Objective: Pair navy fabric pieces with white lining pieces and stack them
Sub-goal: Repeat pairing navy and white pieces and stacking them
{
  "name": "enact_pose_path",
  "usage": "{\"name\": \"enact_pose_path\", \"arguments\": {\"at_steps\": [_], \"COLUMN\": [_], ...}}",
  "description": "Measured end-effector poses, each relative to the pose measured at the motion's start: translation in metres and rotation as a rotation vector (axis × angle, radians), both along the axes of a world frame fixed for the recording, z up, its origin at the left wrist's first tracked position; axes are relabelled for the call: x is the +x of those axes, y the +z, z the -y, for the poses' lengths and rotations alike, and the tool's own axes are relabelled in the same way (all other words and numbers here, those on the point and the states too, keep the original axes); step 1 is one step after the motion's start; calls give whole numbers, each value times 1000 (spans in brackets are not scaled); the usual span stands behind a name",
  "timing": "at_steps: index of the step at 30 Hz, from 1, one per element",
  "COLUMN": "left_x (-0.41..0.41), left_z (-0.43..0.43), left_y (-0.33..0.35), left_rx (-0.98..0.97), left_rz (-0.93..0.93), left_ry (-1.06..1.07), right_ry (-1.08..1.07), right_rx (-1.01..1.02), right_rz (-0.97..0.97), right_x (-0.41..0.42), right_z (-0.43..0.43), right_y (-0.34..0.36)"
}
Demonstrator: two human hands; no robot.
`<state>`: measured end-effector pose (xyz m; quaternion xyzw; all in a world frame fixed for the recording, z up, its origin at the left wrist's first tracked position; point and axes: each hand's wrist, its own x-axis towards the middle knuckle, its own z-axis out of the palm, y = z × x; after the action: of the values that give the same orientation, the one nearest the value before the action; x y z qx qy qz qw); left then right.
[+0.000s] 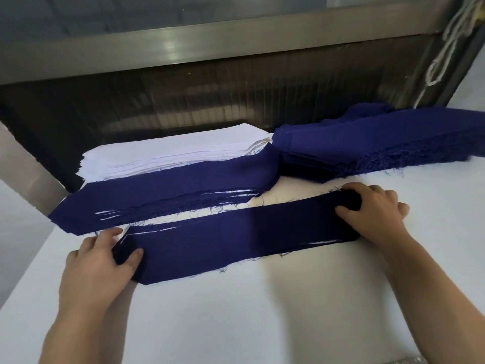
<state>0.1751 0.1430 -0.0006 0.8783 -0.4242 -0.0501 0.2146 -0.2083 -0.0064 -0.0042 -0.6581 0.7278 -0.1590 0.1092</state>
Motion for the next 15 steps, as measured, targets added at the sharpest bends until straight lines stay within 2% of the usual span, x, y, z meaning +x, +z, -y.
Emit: {"name": "enact_pose_path", "arguments": {"at_steps": [4,8,11,15], "left_x": [-9,-17,-20,-20], "left_z": [0,-3,-2,-4], "left_y": [5,10,13,16], "left_rx": [2,-129,-276,-478], "left_rz": [-30,-131,-297,-519], "left_ry": [-76,-136,-152,-50], "right_ry": [101,196,190,188], "right_rx": [-52,-196,-283,-310], "right_rz": [93,280,355,436], "right_x": [1,5,6,6], "right_z": [-1,-4,-3,-4], "right_y": [1,1,1,0]}}
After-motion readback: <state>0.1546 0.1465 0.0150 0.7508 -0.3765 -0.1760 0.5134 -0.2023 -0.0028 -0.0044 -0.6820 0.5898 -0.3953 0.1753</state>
